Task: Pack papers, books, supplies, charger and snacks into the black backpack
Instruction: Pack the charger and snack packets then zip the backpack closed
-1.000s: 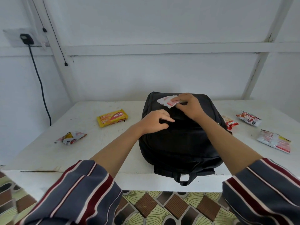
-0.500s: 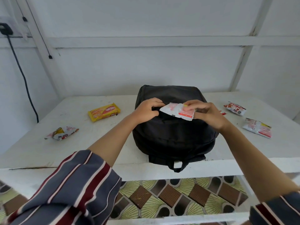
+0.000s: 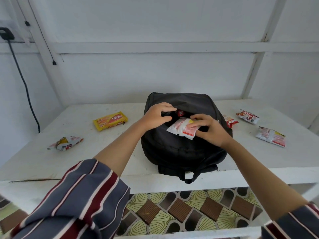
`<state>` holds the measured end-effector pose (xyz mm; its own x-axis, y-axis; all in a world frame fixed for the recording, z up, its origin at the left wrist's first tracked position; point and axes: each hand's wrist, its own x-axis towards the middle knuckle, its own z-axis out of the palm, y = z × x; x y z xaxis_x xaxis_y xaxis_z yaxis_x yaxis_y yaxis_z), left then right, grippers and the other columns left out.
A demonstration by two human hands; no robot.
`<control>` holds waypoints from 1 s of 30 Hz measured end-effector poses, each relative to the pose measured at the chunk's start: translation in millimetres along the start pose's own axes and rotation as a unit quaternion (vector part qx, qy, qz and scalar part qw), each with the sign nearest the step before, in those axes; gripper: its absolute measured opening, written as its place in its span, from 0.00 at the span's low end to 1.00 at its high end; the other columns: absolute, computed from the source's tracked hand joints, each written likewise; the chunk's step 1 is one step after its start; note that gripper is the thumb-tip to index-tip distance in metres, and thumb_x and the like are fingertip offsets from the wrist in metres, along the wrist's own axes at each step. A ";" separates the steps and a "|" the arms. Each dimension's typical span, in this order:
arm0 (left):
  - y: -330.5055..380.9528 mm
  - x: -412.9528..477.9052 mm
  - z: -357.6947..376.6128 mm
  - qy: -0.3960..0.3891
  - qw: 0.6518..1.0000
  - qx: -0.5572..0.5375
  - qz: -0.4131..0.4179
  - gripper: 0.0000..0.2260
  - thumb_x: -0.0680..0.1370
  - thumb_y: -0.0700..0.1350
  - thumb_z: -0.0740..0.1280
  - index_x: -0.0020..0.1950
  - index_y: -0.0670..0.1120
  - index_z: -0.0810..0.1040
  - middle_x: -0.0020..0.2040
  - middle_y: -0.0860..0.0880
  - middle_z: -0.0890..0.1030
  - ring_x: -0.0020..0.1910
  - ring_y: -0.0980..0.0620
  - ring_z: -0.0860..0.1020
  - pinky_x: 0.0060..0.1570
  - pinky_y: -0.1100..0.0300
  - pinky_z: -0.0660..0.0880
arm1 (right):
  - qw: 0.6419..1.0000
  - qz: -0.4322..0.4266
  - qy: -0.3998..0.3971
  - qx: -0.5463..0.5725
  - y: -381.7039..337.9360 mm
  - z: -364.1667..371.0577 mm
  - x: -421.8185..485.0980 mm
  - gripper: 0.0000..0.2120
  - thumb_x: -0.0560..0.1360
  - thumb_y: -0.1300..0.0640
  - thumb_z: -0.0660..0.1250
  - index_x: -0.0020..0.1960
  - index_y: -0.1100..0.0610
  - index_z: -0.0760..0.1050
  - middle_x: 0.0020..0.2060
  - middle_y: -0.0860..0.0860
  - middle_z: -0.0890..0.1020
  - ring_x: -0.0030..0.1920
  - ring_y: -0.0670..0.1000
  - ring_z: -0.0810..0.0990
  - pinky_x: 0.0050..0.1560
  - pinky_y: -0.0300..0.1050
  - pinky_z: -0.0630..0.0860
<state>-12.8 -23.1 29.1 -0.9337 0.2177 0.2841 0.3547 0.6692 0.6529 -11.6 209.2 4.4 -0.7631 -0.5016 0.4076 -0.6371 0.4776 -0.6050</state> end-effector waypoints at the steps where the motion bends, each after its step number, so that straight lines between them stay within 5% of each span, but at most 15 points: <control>1: 0.9 -0.2 0.0 0.001 1.000 0.000 0.000 0.18 0.76 0.37 0.66 0.64 0.48 0.76 0.65 0.51 0.72 0.64 0.55 0.70 0.61 0.67 0.61 | 0.997 -0.028 0.012 -0.076 4.3 6.7 1.6 0.14 0.71 0.66 0.70 0.53 0.52 0.82 0.61 0.52 0.76 0.61 0.51 0.71 0.63 0.39 0.65; 3: 2.4 -1.3 -0.3 0.003 1.000 -0.003 -0.001 0.18 0.76 0.37 0.66 0.65 0.47 0.76 0.65 0.51 0.72 0.64 0.55 0.69 0.61 0.67 0.61 | 0.978 -0.036 0.012 -0.204 7.8 10.4 3.9 0.17 0.72 0.65 0.67 0.56 0.48 0.81 0.65 0.49 0.73 0.64 0.56 0.67 0.65 0.49 0.58; 5: 3.5 -2.5 -1.2 0.002 1.000 -0.004 -0.004 0.18 0.76 0.36 0.66 0.65 0.47 0.75 0.65 0.51 0.72 0.64 0.56 0.69 0.61 0.67 0.60 | 0.964 0.001 -0.014 -0.264 5.2 3.2 3.9 0.22 0.72 0.66 0.63 0.61 0.45 0.77 0.68 0.43 0.69 0.66 0.54 0.61 0.66 0.50 0.51; 7: 3.2 -2.9 -1.8 0.001 1.000 0.000 -0.005 0.19 0.75 0.37 0.66 0.65 0.47 0.75 0.66 0.51 0.72 0.65 0.55 0.69 0.62 0.66 0.60 | 0.976 0.027 -0.029 -0.212 -1.1 -8.0 1.7 0.26 0.71 0.67 0.63 0.63 0.45 0.74 0.66 0.40 0.69 0.66 0.52 0.60 0.67 0.50 0.50; 9: 2.5 -3.1 -1.7 -0.002 1.000 0.003 -0.007 0.19 0.75 0.37 0.66 0.65 0.47 0.75 0.66 0.51 0.72 0.65 0.55 0.68 0.63 0.66 0.60 | 0.997 0.032 -0.011 -0.075 -14.2 -19.6 -2.5 0.25 0.70 0.69 0.65 0.59 0.44 0.75 0.60 0.39 0.74 0.62 0.48 0.66 0.68 0.51 0.60; 11: 1.8 -3.1 -0.8 -0.002 1.000 -0.001 -0.008 0.19 0.75 0.37 0.66 0.65 0.47 0.75 0.66 0.50 0.72 0.65 0.54 0.69 0.64 0.65 0.61 | 0.997 0.045 -0.028 0.048 -28.1 -25.1 -7.7 0.22 0.71 0.69 0.68 0.53 0.43 0.77 0.51 0.41 0.79 0.53 0.43 0.74 0.59 0.42 0.73; 13: 2.1 -2.7 -0.2 0.002 1.000 0.000 -0.004 0.19 0.75 0.37 0.66 0.65 0.47 0.75 0.66 0.50 0.72 0.65 0.54 0.69 0.63 0.65 0.62 | 0.990 0.053 -0.097 0.083 -36.7 -20.3 -10.7 0.20 0.71 0.68 0.69 0.50 0.42 0.79 0.47 0.40 0.80 0.44 0.41 0.77 0.49 0.33 0.75; 18: 3.8 -2.2 -1.3 0.008 1.000 0.003 0.001 0.18 0.75 0.37 0.67 0.65 0.46 0.76 0.65 0.50 0.72 0.64 0.55 0.69 0.61 0.66 0.62 | 0.986 0.062 -0.144 0.050 -26.6 0.6 -7.3 0.19 0.71 0.66 0.69 0.55 0.47 0.79 0.58 0.41 0.76 0.54 0.25 0.68 0.56 0.19 0.61; 21: 3.4 -3.1 -0.8 0.009 1.000 -0.003 0.003 0.18 0.74 0.37 0.67 0.64 0.46 0.76 0.65 0.51 0.73 0.63 0.57 0.69 0.61 0.66 0.62 | 0.987 0.082 -0.131 0.031 -22.6 3.5 -0.6 0.17 0.71 0.64 0.70 0.55 0.46 0.79 0.60 0.42 0.74 0.59 0.32 0.66 0.63 0.28 0.58; 25: 3.0 -2.1 0.2 0.014 1.000 -0.008 0.001 0.18 0.74 0.37 0.67 0.63 0.46 0.77 0.63 0.51 0.73 0.62 0.56 0.70 0.61 0.65 0.62 | 0.991 0.078 -0.110 0.019 -26.0 5.0 16.1 0.17 0.71 0.66 0.69 0.59 0.57 0.79 0.55 0.44 0.75 0.51 0.31 0.70 0.53 0.16 0.60; 28: 3.8 -1.8 -0.5 0.012 1.000 -0.007 0.004 0.18 0.74 0.37 0.67 0.63 0.46 0.77 0.63 0.51 0.73 0.61 0.58 0.70 0.61 0.66 0.62 | 0.989 0.095 -0.109 0.022 -23.9 4.4 23.3 0.18 0.72 0.63 0.69 0.60 0.54 0.78 0.59 0.46 0.76 0.58 0.38 0.70 0.65 0.32 0.63; 30: 3.5 -1.2 -1.0 0.012 1.000 -0.005 0.007 0.18 0.74 0.37 0.67 0.63 0.46 0.77 0.63 0.51 0.73 0.61 0.58 0.70 0.61 0.66 0.62 | 0.989 0.097 -0.102 0.038 -24.5 2.4 20.8 0.17 0.72 0.62 0.69 0.60 0.51 0.77 0.59 0.44 0.76 0.59 0.38 0.71 0.61 0.30 0.63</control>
<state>-10.4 -21.7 31.7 -0.9272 0.2108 0.3097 0.3688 0.6589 0.6556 -11.5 185.3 26.1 -0.8272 -0.5448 0.1379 -0.4658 0.5273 -0.7107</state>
